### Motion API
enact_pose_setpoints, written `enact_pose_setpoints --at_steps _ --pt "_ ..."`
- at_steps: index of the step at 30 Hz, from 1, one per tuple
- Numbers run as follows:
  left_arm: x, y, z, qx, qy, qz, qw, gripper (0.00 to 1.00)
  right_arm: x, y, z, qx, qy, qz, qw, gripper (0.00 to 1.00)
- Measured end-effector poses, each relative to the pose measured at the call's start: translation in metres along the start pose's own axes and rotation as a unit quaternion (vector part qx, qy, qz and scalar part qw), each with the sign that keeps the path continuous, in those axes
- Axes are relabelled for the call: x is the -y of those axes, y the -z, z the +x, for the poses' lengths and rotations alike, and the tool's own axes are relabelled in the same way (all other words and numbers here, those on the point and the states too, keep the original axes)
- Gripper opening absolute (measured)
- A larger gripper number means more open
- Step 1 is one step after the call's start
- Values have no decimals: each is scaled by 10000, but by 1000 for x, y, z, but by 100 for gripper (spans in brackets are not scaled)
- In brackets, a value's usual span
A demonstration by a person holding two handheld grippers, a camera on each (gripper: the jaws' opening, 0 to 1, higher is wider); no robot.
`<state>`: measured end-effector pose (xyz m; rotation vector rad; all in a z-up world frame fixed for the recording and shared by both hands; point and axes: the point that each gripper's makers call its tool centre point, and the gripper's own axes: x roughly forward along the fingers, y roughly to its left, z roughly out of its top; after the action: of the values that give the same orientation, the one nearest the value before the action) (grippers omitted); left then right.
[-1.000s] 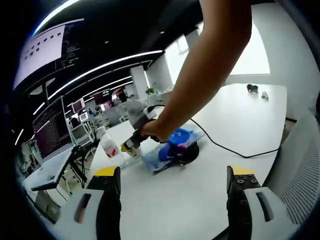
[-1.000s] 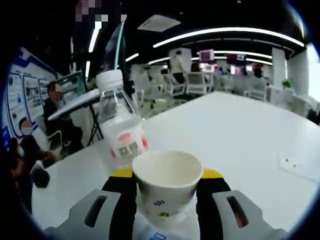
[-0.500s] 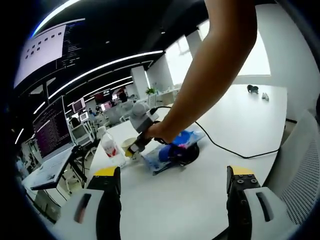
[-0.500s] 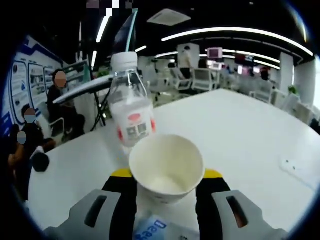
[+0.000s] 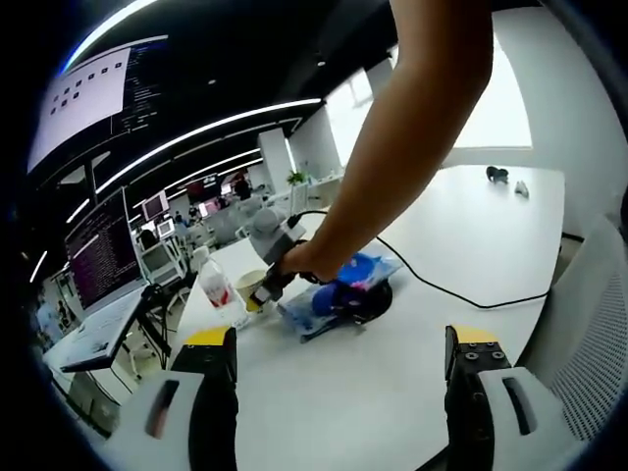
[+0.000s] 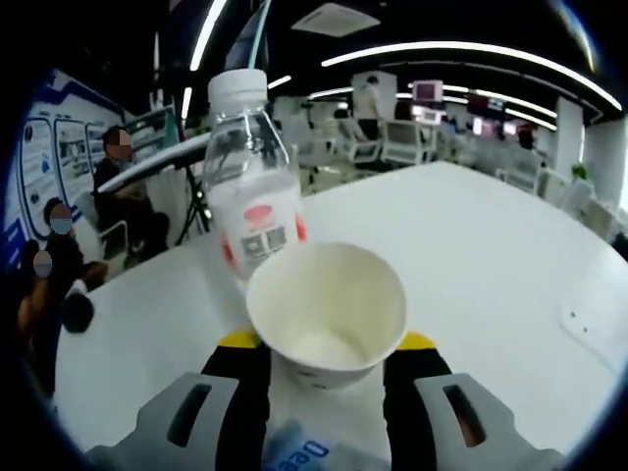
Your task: Arrange the tabletop items into an orderly group along one side of the table until the central work area is clear of visible clutter.
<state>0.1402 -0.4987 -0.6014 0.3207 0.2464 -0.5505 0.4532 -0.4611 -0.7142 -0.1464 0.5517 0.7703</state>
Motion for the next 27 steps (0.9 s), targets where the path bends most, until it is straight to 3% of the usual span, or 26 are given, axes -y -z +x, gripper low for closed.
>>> enact_pose_setpoints --at_steps 14,22,27 --pt "1 0 0 -10 17 14 10000 87 6 2 -5 -14 -2 108 9999 53" --pt "1 -1 0 -16 21 38 10000 87 12 -1 -24 -25 70 24 10000 57" --pt "2 -3 0 25 48 40 10000 87 2 2 -44 -113 -6 -446 9989 59"
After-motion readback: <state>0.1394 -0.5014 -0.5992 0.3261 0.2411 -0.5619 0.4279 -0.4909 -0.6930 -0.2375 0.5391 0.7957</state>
